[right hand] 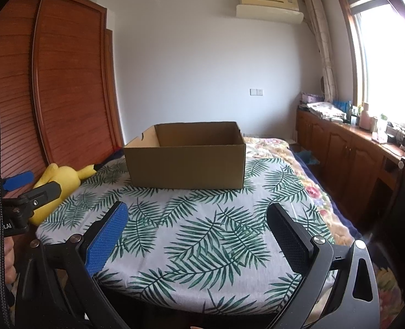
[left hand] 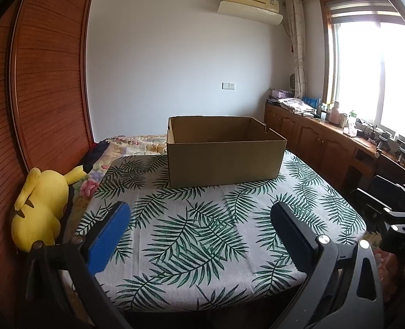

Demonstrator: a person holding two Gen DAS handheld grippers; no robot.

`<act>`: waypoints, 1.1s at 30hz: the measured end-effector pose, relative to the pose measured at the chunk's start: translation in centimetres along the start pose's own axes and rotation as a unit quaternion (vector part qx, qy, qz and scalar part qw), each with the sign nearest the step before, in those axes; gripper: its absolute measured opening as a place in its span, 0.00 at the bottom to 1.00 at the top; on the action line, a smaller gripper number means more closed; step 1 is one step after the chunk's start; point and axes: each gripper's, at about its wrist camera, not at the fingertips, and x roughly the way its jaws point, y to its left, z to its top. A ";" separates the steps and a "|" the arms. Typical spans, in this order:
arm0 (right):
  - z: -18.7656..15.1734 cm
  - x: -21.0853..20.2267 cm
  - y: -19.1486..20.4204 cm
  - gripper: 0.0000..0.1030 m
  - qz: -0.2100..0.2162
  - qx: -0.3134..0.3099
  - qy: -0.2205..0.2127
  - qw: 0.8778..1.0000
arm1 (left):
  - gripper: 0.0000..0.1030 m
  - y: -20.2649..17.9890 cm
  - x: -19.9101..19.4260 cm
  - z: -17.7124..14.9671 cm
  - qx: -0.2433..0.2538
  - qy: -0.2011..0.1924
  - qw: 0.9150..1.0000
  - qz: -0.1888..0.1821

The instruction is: Organize snacks

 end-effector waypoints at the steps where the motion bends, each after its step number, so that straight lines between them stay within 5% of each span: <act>1: 0.0 0.0 0.0 0.99 0.000 0.000 0.000 1.000 | 1.00 0.0 0.0 0.0 0.000 0.000 1.000 0.000; 33: 0.3 0.0 0.0 0.99 -0.003 -0.001 -0.003 1.000 | 1.00 -0.1 -0.2 0.0 0.001 -0.001 1.000 0.000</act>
